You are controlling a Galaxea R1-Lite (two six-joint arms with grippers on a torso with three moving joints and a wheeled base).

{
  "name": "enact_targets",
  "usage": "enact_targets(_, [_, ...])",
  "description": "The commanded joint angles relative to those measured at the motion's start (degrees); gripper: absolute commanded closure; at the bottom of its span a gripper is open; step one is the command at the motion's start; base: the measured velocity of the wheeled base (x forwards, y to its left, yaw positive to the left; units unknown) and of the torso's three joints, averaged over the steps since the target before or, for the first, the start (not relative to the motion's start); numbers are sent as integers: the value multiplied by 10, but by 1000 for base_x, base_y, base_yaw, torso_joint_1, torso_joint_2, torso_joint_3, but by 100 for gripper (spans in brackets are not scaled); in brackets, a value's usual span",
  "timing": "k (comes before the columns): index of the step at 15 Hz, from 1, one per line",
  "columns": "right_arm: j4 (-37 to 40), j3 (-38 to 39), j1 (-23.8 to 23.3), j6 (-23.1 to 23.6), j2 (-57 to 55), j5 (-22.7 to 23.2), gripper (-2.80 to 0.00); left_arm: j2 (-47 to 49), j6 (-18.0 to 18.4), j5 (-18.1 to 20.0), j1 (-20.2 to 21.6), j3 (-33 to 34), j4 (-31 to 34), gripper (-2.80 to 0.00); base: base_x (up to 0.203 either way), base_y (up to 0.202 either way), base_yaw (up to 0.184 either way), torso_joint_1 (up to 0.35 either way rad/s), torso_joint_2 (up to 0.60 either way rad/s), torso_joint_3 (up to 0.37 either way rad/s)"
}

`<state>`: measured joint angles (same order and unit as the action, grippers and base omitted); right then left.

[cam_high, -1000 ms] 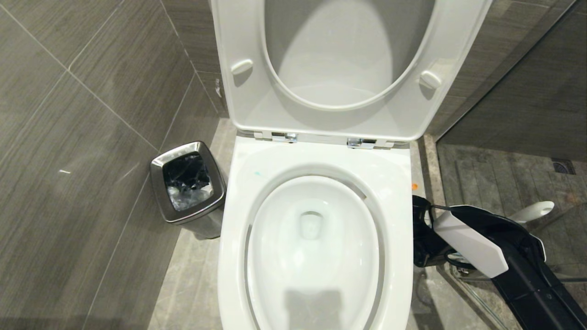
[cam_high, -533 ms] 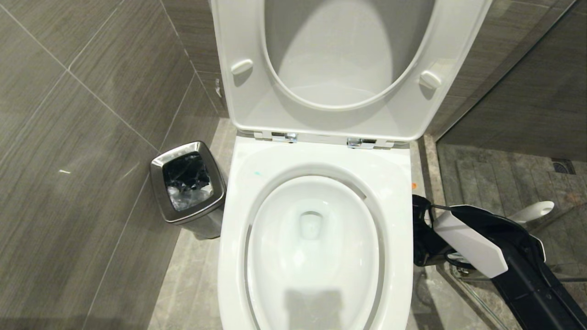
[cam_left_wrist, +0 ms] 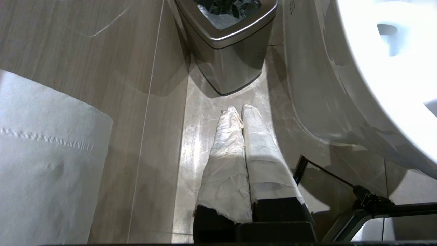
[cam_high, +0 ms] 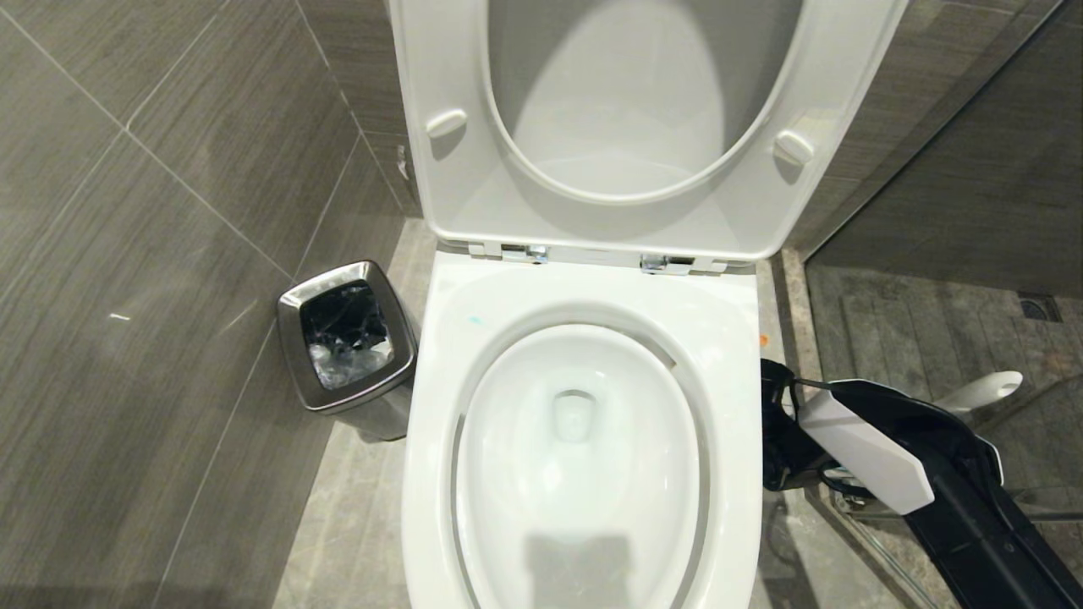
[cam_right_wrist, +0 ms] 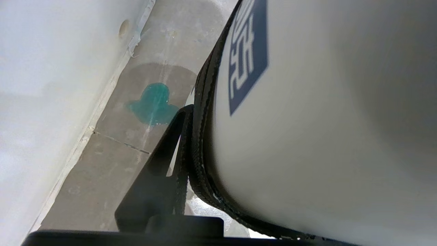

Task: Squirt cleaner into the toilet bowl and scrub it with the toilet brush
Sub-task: Pour in the cleaning agent

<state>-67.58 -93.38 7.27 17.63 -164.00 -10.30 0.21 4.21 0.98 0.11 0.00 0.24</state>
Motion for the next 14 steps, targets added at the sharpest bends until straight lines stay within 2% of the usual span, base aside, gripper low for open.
enact_targets(1, [-3, 0, 0, 1, 1, -5, 0, 0, 0, 0, 0, 0, 0, 0, 0, 0, 0, 0, 0, 0])
enact_targets(14, [-24, 37, -18, -21, 72, -28, 0, 0, 0, 0, 0, 0, 0, 0, 0, 0, 0, 0, 0, 0])
